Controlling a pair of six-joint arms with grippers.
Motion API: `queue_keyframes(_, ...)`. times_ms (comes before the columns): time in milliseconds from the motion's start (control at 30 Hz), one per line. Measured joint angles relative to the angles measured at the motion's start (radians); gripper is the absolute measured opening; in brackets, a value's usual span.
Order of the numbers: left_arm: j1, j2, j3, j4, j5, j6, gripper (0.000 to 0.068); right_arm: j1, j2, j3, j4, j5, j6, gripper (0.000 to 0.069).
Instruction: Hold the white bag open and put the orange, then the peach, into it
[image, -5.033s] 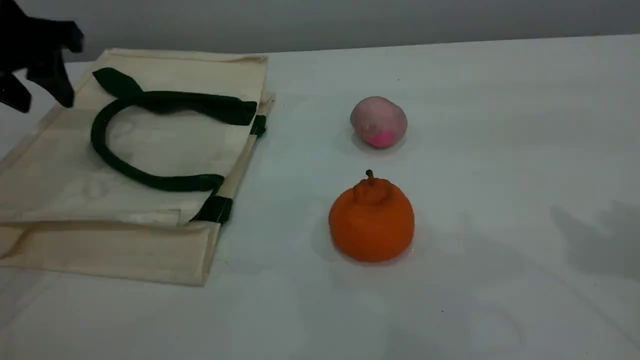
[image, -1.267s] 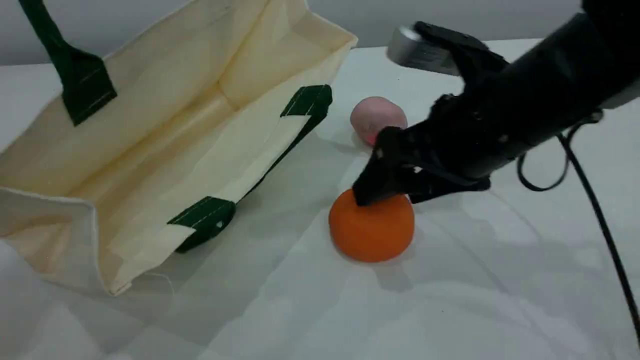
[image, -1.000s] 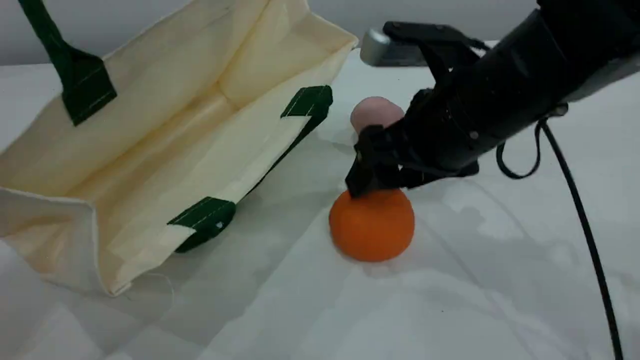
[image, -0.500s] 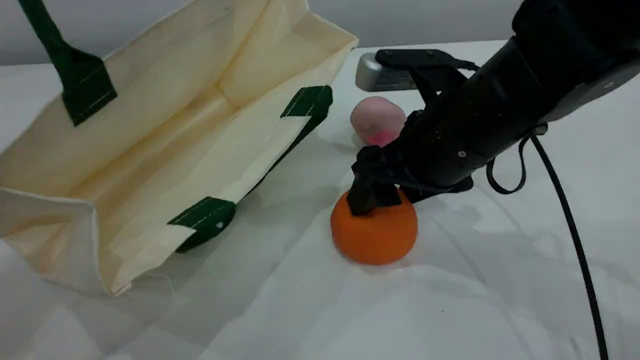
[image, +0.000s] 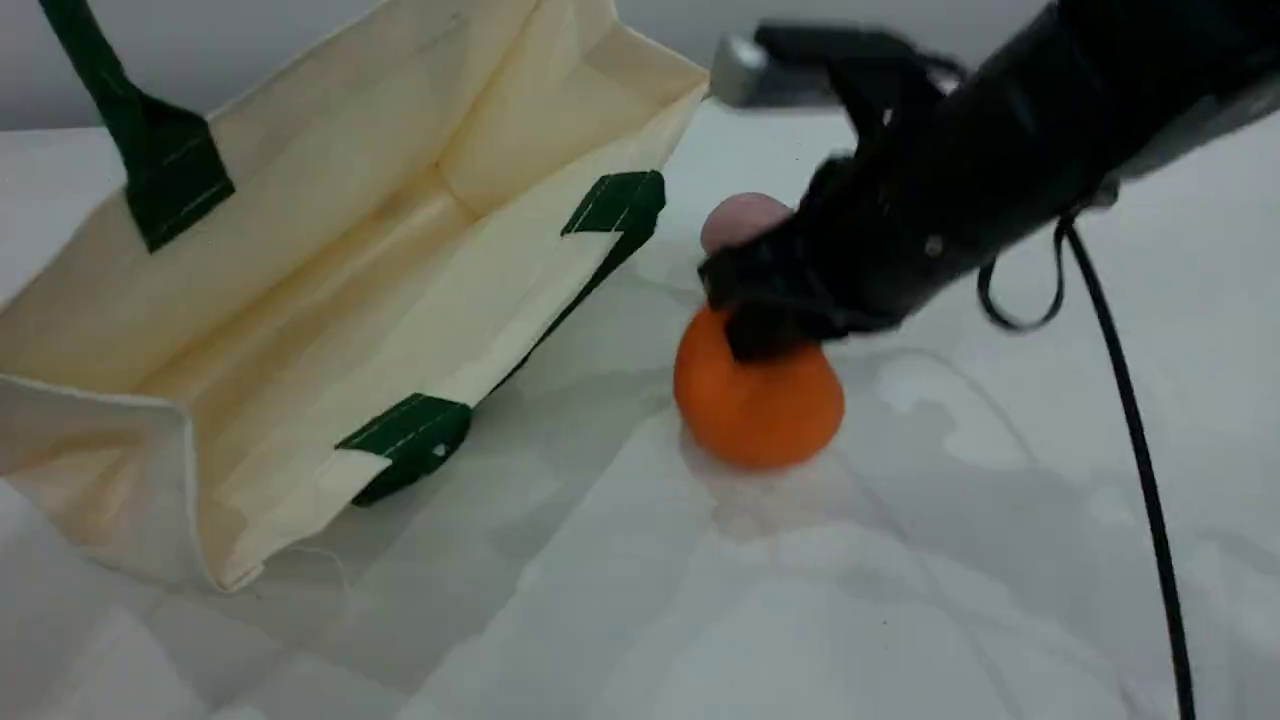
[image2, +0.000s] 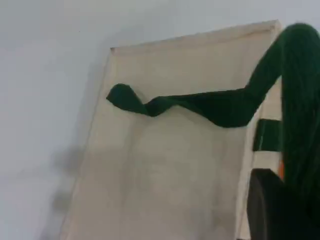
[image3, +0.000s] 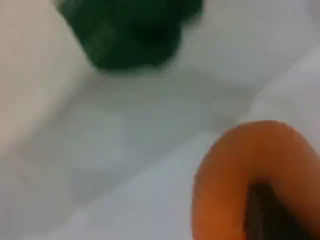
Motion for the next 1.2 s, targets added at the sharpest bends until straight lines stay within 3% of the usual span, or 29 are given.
queue_keyframes(433,-0.002,0.000,-0.002,-0.051,0.002,0.029,0.0065,0.000,-0.340,-0.001,-0.056,0.081,0.025,0.0053)
queue_keyframes(600,-0.002,0.000,-0.035,-0.115,0.018,0.055,0.0065,0.029,-0.331,-0.002,-0.023,0.149,0.022,0.0053)
queue_keyframes(767,-0.006,0.000,-0.063,-0.140,0.043,0.055,0.0065,0.096,-0.328,-0.016,0.004,0.093,0.012,0.0053)
queue_keyframes(900,-0.031,0.000,-0.063,-0.134,0.045,0.075,0.0065,0.150,-0.303,-0.054,0.008,0.054,0.001,0.0053)
queue_keyframes(1200,-0.031,0.000,-0.063,-0.128,0.048,0.081,0.0065,0.220,-0.132,-0.134,0.020,0.057,0.000,0.0053)
